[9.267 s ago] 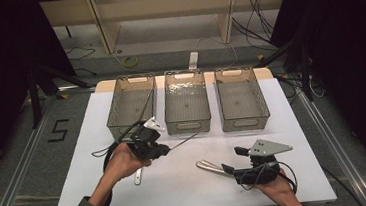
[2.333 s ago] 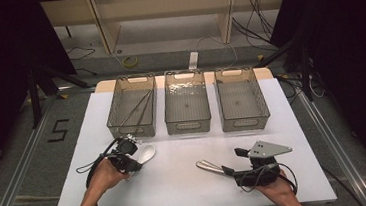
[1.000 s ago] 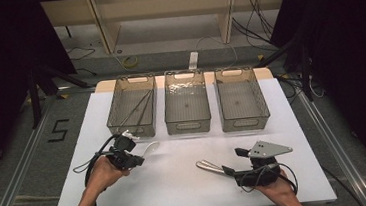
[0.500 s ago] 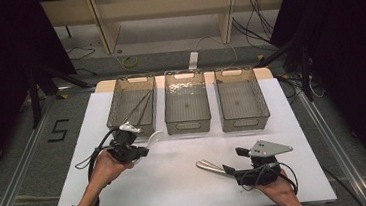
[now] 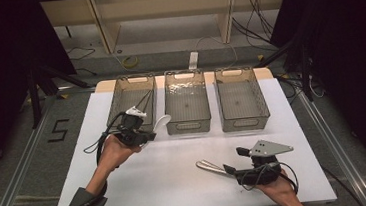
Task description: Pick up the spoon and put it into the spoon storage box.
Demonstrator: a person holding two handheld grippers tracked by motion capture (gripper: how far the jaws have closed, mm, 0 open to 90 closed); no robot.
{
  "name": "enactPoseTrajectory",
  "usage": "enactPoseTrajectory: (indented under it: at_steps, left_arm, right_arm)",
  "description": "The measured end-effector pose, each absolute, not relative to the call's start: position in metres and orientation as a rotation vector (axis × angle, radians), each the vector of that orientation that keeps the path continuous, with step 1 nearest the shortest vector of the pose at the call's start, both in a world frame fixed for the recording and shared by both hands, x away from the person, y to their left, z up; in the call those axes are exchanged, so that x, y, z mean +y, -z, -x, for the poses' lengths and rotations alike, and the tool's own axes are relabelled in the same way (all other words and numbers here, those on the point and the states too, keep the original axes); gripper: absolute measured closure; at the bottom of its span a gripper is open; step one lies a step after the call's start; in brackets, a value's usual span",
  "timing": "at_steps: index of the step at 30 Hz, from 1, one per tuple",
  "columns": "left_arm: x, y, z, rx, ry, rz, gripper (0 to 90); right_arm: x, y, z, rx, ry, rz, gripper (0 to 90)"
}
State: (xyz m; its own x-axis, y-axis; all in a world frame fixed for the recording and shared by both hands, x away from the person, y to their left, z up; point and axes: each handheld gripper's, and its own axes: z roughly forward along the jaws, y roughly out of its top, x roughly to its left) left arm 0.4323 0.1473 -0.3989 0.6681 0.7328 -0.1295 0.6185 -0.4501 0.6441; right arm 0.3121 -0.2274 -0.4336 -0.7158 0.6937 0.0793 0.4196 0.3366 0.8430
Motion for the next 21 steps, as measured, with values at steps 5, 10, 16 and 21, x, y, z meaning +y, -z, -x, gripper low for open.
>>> enactPoseTrajectory:
  at_steps: [5, 10, 16, 21]
  left_arm:
    - [0.139, 0.393, -0.44, 1.023, -0.226, -2.191, 85.1]
    - [0.132, 0.388, -0.447, 1.008, -0.232, -2.18, 85.0]
    - [0.123, 0.381, -0.461, 1.011, -0.239, -2.157, 85.0]
    - [0.117, 0.381, -0.473, 1.022, -0.24, -2.149, 85.0]
  right_arm:
    - [-0.227, 0.434, -0.312, 2.313, -1.323, -0.996, 26.7]
    - [-0.227, 0.434, -0.312, 2.311, -1.326, -0.997, 26.7]
    - [-0.227, 0.434, -0.312, 2.315, -1.324, -0.995, 26.7]
    - [-0.227, 0.434, -0.312, 2.314, -1.326, -0.995, 26.7]
